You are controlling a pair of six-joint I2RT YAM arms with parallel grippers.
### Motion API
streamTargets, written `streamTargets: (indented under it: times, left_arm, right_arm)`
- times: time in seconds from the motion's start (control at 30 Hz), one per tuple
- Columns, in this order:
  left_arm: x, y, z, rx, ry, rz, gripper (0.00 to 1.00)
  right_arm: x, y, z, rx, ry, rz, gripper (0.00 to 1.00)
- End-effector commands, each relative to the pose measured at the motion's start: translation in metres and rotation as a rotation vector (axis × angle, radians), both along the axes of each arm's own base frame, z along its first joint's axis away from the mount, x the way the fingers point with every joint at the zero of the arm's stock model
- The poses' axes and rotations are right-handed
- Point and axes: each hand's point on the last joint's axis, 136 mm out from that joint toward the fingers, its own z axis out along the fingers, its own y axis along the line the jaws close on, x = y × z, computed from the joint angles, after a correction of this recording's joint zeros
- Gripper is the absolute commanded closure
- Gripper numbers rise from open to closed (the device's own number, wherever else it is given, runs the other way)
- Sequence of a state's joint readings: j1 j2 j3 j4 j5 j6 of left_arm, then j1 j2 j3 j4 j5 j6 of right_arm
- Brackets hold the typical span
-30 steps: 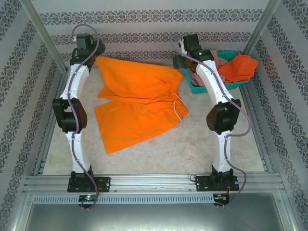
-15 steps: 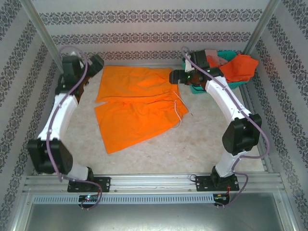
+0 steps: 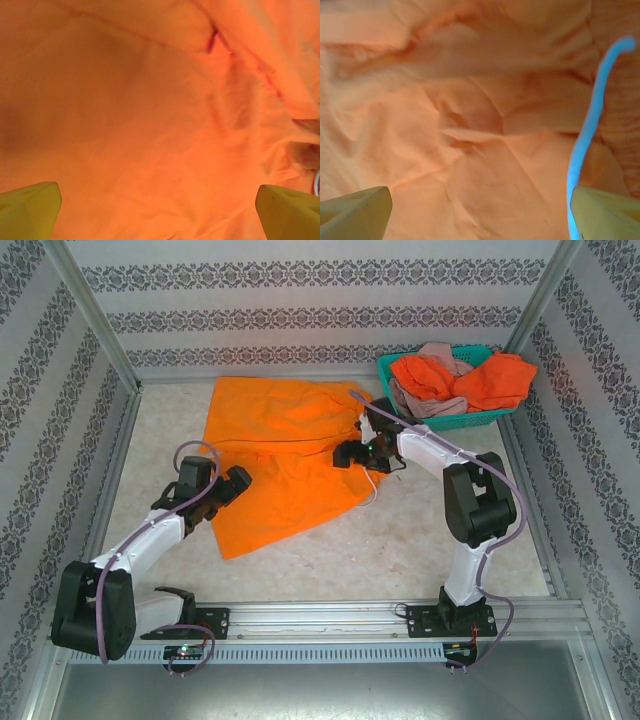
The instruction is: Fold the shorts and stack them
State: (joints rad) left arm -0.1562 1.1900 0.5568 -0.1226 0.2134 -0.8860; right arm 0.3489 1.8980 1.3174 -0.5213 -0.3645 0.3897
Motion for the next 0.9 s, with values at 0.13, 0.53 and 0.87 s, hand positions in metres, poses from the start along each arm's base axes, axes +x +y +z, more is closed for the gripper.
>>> streamTargets:
  times: [0.13, 0.53, 0.87]
  left_arm:
    - [0.002, -0.002, -0.011, -0.02, -0.017, 0.02, 0.0]
    - [0.008, 0.042, -0.008, 0.044, 0.035, 0.064, 0.0]
    - [-0.065, 0.067, 0.038, 0.085, 0.131, 0.232, 0.09]
  right_arm:
    - [-0.028, -0.002, -0.024, 0.052, 0.084, -0.08, 0.1]
    - [-0.104, 0.03, -0.018, 0.217, 0.15, -0.153, 0.15]
    - [-0.072, 0.007, 0.098, 0.197, -0.254, -0.134, 0.12]
